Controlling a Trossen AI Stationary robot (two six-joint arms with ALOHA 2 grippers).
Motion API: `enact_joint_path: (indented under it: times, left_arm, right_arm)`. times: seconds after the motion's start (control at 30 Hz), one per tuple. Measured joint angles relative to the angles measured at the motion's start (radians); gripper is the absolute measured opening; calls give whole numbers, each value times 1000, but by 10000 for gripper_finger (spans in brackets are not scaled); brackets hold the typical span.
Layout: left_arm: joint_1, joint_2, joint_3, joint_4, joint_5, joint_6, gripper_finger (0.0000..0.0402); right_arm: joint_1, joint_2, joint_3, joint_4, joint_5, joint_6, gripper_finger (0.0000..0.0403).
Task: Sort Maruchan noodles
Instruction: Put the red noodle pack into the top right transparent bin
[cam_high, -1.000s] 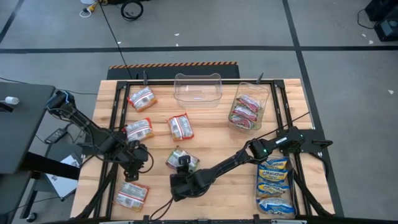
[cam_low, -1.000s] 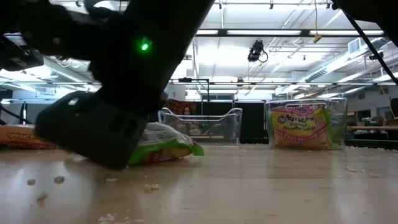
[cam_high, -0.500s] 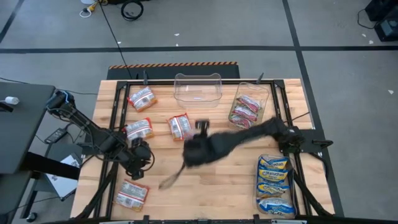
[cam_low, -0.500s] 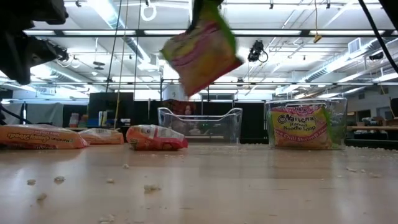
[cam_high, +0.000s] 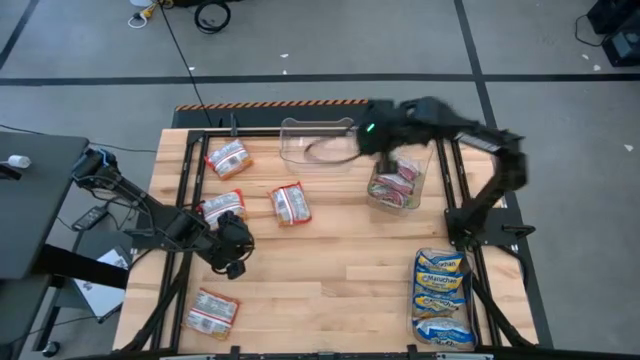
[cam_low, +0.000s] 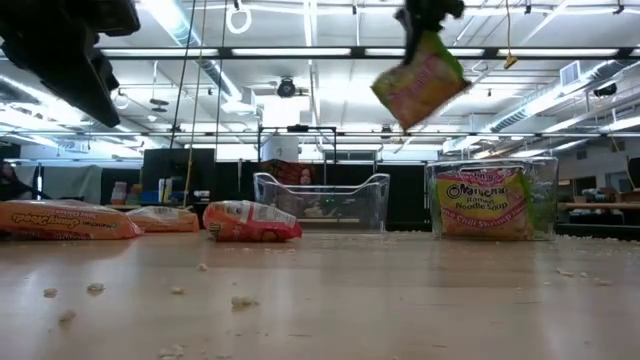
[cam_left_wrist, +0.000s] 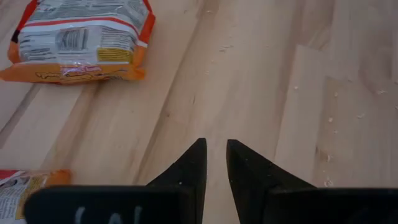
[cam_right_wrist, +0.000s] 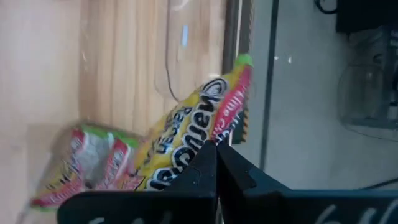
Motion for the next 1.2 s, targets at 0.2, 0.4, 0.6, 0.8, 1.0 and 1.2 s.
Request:
enact_joint_path:
  times: [0.2, 0.4, 0.6, 0.8, 1.0, 1.2]
  left_arm:
    - [35, 0, 0, 5, -2, 0, 66]
    - [69, 0, 0, 38, -12, 44, 66]
    - [106, 0, 0, 107, -11, 58, 66]
    - [130, 0, 0, 186, -5, 61, 66]
    - [134, 0, 0, 215, 3, 60, 66]
    - [139, 0, 0, 216, 4, 65, 66]
  right_arm:
    - [-244, -243, -366, 207, -141, -166, 2]
    - [-415, -406, -714, 456, -254, -296, 3]
    - [-506, -451, -976, 709, -262, -400, 3]
    - [-554, -445, -1106, 888, -258, -441, 6]
    - [-571, -448, -1153, 804, -193, -566, 25]
    - [-542, -521, -1155, 789, -188, -673, 33]
